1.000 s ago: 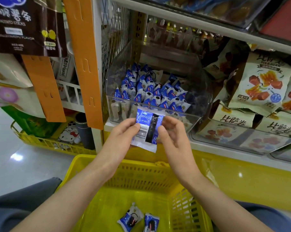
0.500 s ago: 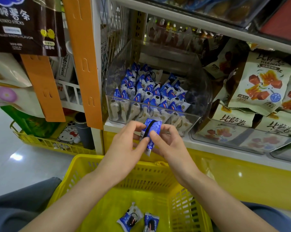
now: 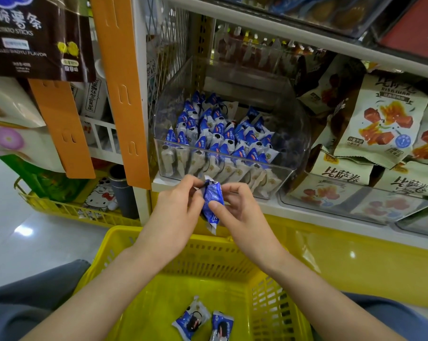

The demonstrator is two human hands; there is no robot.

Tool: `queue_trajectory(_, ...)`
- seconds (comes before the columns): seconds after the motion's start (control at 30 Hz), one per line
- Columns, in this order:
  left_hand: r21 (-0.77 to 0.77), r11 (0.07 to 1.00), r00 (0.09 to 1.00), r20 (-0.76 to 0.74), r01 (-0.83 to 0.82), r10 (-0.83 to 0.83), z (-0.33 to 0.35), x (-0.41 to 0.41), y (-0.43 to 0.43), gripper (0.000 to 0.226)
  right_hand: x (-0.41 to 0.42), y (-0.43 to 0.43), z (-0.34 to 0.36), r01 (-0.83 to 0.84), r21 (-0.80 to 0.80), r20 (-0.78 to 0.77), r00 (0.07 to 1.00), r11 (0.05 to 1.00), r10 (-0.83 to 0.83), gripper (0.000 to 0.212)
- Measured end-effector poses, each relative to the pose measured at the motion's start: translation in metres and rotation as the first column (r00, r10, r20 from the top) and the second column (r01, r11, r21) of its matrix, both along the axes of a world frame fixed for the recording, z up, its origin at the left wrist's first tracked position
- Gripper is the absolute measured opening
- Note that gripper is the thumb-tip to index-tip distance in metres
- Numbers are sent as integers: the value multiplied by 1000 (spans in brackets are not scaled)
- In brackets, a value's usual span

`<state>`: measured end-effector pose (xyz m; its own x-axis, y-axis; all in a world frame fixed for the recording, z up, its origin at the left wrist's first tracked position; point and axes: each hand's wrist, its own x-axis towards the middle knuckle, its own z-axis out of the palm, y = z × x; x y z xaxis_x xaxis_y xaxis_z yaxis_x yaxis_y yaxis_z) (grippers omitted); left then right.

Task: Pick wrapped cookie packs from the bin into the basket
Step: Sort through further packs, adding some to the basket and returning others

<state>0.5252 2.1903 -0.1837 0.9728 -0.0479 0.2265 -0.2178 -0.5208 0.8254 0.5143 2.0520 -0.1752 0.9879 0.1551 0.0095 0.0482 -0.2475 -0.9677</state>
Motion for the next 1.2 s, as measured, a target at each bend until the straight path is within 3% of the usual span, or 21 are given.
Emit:
queue_trajectory(0.17,-66,997,998,-33,49,-51,0,-2,-5,13,3,-3,0,64,55,-27,998,996,-63,17)
queue_trajectory(0.3,-86,992,992,-75,96,-103,-3,-4,-9,29,6,-4,-3,87,112,-42,996,990,-83,17)
queue_trajectory(0.37,-171,979,984,-118,111,-132,-1,-4,-9,32,6,-4,-5,85,94,-1,996,992,-85,20)
queue_trajectory(0.53,-538,841,945,-243,55,-217,10,-5,-13,12,7,-5,-8,135,-176,220,971,975,-95,45)
queue_trajectory(0.67,-494,870,965,-231,-6,-124,11,-4,-10,18,4,-5,-12,139,-346,323,946,928,-21,64)
queue_trajectory(0.77,-491,866,971,-238,-89,-35,10,0,-8,21,3,-6,-12,103,-392,287,958,914,16,65)
queue_trajectory(0.93,-467,873,976,-213,-139,42,11,7,0,21,6,-5,-5,42,-263,148,989,964,-2,24)
queue_trajectory(1.1,-493,853,968,-244,-171,53,15,9,2,21,12,-8,3,-8,-57,73,997,998,13,22)
queue_trajectory(1.2,-588,797,959,-280,-139,-39,20,9,-1,19,11,-9,3,17,31,51,999,999,-19,17)
